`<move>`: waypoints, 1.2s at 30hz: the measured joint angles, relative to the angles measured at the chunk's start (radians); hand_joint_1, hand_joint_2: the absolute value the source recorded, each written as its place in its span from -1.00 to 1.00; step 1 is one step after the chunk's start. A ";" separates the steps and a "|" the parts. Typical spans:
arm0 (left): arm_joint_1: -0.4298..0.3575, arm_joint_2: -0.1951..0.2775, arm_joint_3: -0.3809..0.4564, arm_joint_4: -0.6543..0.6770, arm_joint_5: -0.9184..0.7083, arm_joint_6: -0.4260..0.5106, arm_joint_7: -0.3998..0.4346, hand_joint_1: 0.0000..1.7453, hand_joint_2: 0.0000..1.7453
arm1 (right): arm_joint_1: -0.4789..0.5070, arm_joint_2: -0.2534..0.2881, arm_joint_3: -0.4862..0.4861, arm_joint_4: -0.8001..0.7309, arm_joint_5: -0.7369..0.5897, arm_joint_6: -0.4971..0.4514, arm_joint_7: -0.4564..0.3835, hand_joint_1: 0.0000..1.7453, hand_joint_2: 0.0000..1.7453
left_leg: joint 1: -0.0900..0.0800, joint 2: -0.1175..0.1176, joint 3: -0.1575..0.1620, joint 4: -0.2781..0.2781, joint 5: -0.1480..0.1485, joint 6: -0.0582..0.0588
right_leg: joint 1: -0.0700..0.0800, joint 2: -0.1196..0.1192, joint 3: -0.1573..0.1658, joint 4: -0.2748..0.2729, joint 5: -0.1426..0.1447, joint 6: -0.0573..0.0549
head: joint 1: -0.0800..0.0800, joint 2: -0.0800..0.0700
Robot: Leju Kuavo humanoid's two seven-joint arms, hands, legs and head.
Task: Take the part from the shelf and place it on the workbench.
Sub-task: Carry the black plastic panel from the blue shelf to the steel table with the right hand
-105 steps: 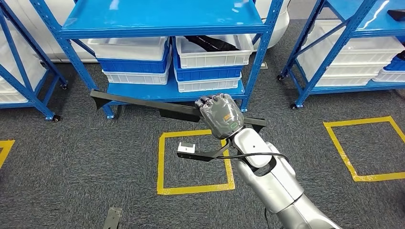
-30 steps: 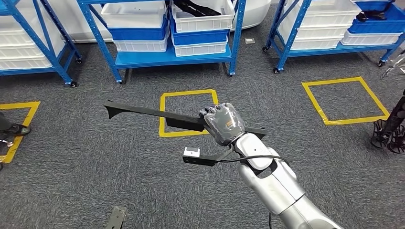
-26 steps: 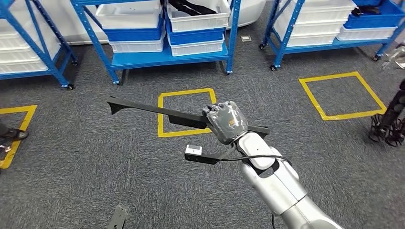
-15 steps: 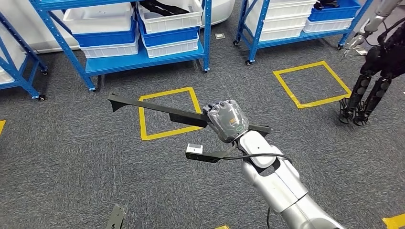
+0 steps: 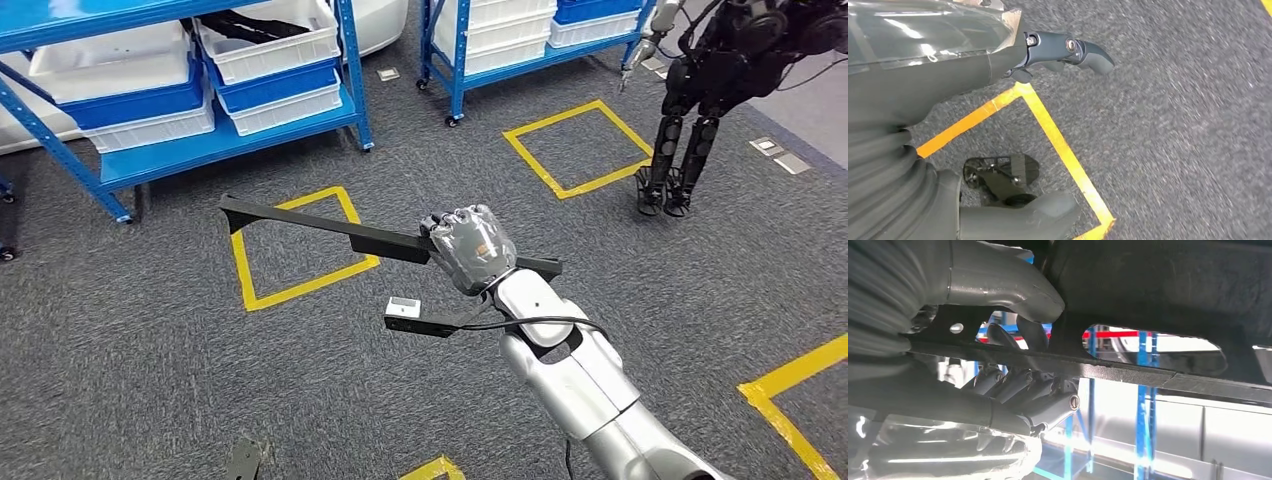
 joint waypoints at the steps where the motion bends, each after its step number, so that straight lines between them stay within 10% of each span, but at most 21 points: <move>1: 0.000 0.001 0.000 0.000 0.000 0.000 0.000 -1.00 1.00 | -0.002 0.001 0.000 0.000 -0.001 0.000 -0.001 0.76 1.00 | 0.000 -0.024 0.042 -0.072 0.024 0.009 | 0.003 0.012 -0.002 0.002 0.002 0.004 | 0.001 0.000; 3: 0.001 0.001 0.000 0.000 0.000 0.001 -0.002 -1.00 1.00 | -0.008 0.002 0.000 0.001 -0.003 -0.001 -0.003 0.76 1.00 | -0.004 -0.058 0.092 -0.166 0.047 0.017 | 0.004 0.033 -0.009 0.004 0.009 0.014 | 0.002 0.000; 6: 0.000 -0.001 0.000 0.000 0.001 0.004 -0.003 -1.00 1.00 | -0.013 0.001 -0.001 0.003 -0.005 -0.001 -0.006 0.76 1.00 | -0.011 -0.032 0.097 -0.184 0.057 0.025 | 0.000 0.056 -0.026 0.003 0.022 0.036 | 0.002 0.000; 10: 0.000 -0.004 0.002 0.000 0.001 0.008 -0.003 -1.00 1.00 | -0.021 -0.002 -0.001 0.005 -0.007 -0.002 -0.007 0.76 1.00 | -0.010 0.026 0.091 -0.205 0.080 0.043 | 0.010 -0.040 -0.113 0.168 -0.063 0.033 | 0.016 0.000; 13: 0.003 -0.005 0.002 0.000 0.001 0.009 -0.003 -1.00 1.00 | -0.020 -0.002 0.000 0.009 -0.008 -0.003 -0.007 0.76 1.00 | -0.014 0.073 0.085 -0.205 0.082 0.043 | 0.000 -0.067 -0.153 0.298 -0.115 0.047 | 0.020 0.000; 16: 0.003 -0.005 0.002 0.000 0.001 0.009 -0.003 -1.00 1.00 | -0.022 -0.003 -0.001 0.012 -0.008 -0.003 -0.008 0.76 1.00 | -0.015 0.112 0.086 -0.203 0.081 0.036 | -0.009 -0.113 -0.035 0.119 -0.063 0.072 | 0.021 0.000; 19: 0.002 -0.006 0.003 0.000 0.001 0.011 -0.003 -1.00 1.00 | -0.029 0.001 0.000 0.013 -0.009 -0.003 -0.012 0.76 1.00 | -0.025 0.144 0.085 -0.198 0.079 0.019 | 0.000 -0.147 0.029 -0.001 -0.034 0.059 | 0.018 0.000; 21: 0.001 -0.007 0.003 0.000 0.001 0.012 -0.004 -1.00 1.00 | -0.029 0.000 0.000 0.016 -0.010 -0.003 -0.013 0.76 1.00 | -0.023 0.159 0.085 -0.197 0.077 0.008 | 0.000 -0.122 0.022 -0.003 -0.029 0.041 | 0.016 0.000; 25: 0.001 -0.007 0.003 0.000 0.000 0.012 -0.004 -1.00 1.00 | -0.032 0.005 0.000 0.018 -0.010 -0.003 -0.015 0.76 1.00 | -0.009 0.043 0.026 -0.053 -0.023 -0.007 | -0.012 -0.076 0.020 -0.009 -0.018 0.003 | 0.008 0.000; 28: 0.005 -0.007 0.003 0.000 0.000 0.012 -0.004 -1.00 1.00 | -0.031 0.009 0.001 0.024 -0.011 -0.003 -0.015 0.76 1.00 | -0.009 0.017 -0.043 0.100 -0.078 -0.008 | -0.005 -0.036 0.018 -0.008 -0.016 -0.003 | 0.005 0.000; 32: 0.005 -0.006 0.003 0.000 0.000 0.012 -0.004 -1.00 1.00 | -0.033 0.008 0.001 0.030 -0.013 -0.003 -0.013 0.76 1.00 | -0.003 -0.028 0.059 -0.102 0.036 0.000 | -0.002 0.018 0.015 0.005 -0.016 0.000 | 0.006 0.000; 36: 0.003 -0.005 0.004 0.000 -0.001 0.011 0.002 -1.00 1.00 | -0.042 0.009 -0.002 0.035 -0.020 -0.003 -0.007 0.76 1.00 | -0.008 -0.040 0.089 -0.175 0.053 0.011 | -0.003 0.060 -0.009 0.006 -0.002 0.024 | 0.005 0.000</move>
